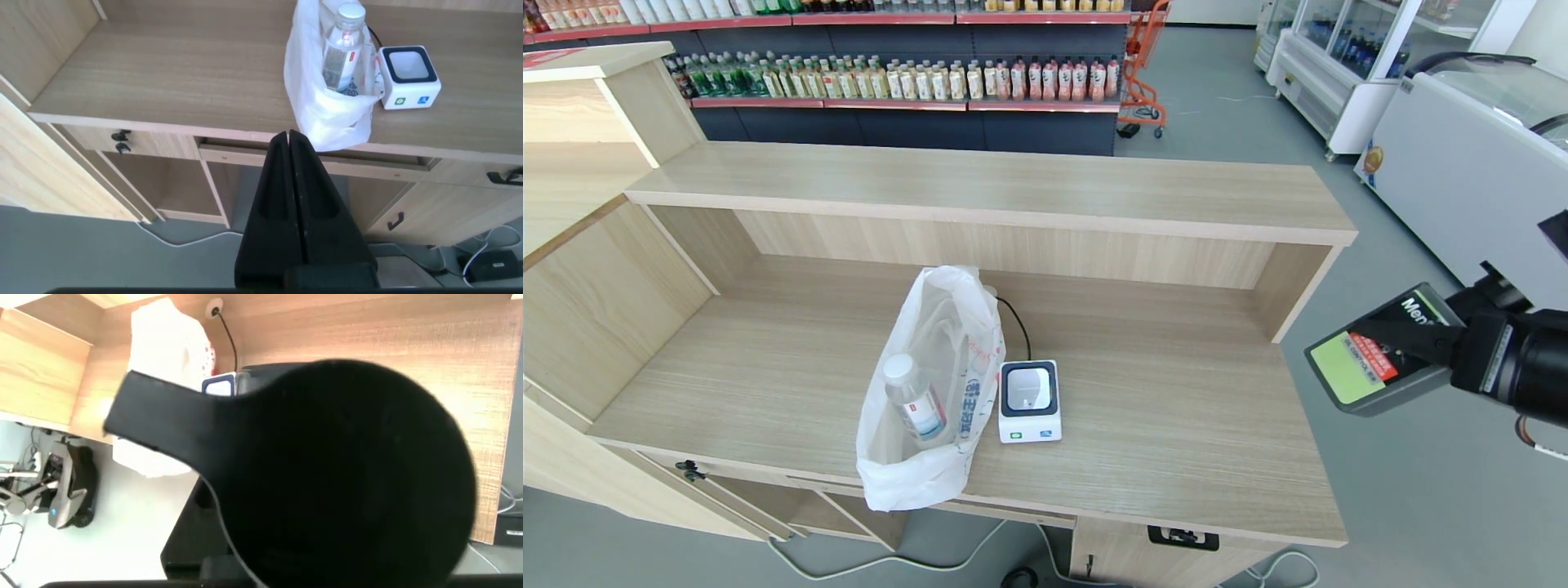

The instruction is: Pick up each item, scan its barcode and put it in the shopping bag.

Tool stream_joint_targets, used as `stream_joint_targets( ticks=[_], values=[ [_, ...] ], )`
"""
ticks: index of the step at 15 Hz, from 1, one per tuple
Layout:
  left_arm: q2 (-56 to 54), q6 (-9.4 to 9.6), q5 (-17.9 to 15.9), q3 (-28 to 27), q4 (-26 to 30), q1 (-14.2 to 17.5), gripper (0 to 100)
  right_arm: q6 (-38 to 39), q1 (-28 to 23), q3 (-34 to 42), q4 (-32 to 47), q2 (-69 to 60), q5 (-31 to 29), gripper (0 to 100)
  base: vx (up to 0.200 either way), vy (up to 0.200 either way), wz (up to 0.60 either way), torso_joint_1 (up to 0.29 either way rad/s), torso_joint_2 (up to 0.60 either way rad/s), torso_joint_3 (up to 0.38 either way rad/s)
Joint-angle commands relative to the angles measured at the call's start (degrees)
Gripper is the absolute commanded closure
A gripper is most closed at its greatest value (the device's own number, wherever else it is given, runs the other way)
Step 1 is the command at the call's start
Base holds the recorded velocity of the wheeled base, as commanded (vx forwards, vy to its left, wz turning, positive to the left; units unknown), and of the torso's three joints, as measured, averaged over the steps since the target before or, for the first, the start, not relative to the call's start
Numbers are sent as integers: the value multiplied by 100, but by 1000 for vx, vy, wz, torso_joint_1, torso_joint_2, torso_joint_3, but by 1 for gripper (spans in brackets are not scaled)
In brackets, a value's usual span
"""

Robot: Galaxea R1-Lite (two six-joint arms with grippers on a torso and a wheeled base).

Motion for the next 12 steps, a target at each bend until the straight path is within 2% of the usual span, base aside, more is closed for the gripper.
stream_joint_targets(
  ticks=[1,4,12],
  values=[
    [-2,2,1,1,2,0,100,10,-16,-61,-105,442,13,100,0,0,0,0,0,0],
    [-2,2,1,-8,2,0,100,28,-16,-44,-509,838,4,100,0,0,0,0,0,0],
    [6,2,1,1,2,0,100,19,1,-26,-527,592,320,100,0,0,0,0,0,0]
  ],
)
